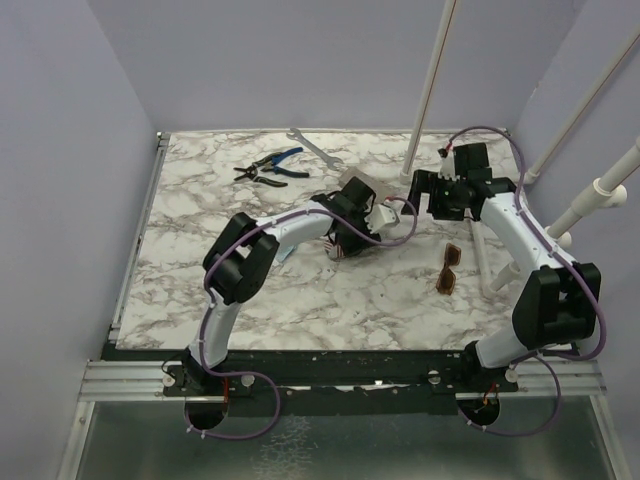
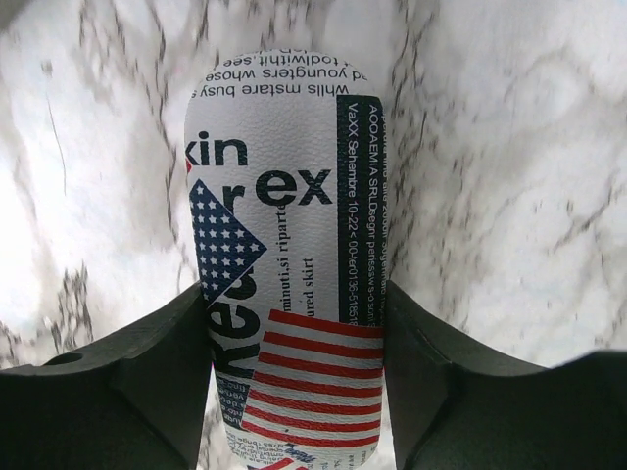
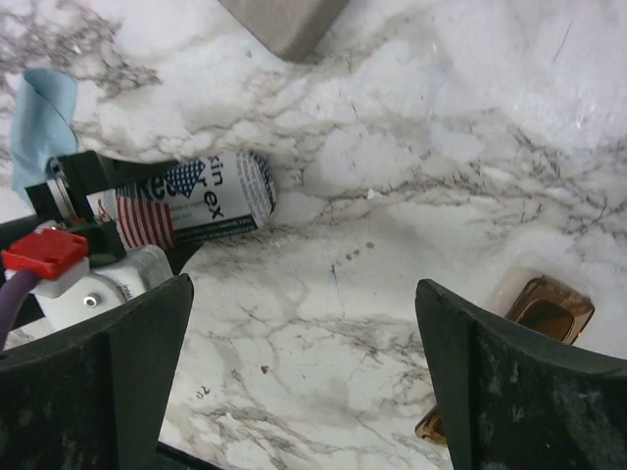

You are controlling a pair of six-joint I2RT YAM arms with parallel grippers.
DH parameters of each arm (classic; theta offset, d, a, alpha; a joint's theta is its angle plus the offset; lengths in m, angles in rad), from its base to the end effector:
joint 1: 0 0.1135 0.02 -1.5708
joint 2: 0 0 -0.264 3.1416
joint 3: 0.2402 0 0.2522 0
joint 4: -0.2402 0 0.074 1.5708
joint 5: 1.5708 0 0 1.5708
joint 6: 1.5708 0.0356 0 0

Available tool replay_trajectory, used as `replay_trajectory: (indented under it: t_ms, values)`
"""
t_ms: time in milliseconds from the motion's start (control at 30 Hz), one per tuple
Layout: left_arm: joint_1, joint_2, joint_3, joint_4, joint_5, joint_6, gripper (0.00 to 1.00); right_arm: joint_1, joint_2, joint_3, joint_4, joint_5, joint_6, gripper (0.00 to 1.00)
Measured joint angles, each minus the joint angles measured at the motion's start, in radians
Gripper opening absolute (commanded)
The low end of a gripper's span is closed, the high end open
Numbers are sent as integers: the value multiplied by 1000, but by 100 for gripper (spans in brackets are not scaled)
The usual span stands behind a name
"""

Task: Organize the sunglasses
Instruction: Pick up the sunglasses case from the center of the board.

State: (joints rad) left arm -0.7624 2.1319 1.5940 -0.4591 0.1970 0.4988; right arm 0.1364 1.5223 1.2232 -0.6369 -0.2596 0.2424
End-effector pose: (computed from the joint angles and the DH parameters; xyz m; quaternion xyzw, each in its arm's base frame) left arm 0.3284 -0.3232 0.1716 0.5853 0.7545 -0.1305 0.2668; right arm 0.3190 0.0530 0.2751 0.0096 0.9429 0.1790 0.2808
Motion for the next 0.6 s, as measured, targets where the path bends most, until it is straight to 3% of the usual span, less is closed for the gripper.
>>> replay_trajectory:
  t_ms: [133,267,500,600]
  values:
    - [47,-51,-16,-92,25,-13,0,2,8,67,37,-7,-21,99]
    - [169,-157,-16,-197,71,-37,0,2,43,133,131,-42,-64,97]
    - [569,-438,-94,-249,68,-76,0,13,229,289,255,-109,-158,96]
    - [684,-484,-175,-243,56,-84,0,36,339,392,249,-108,-225,97]
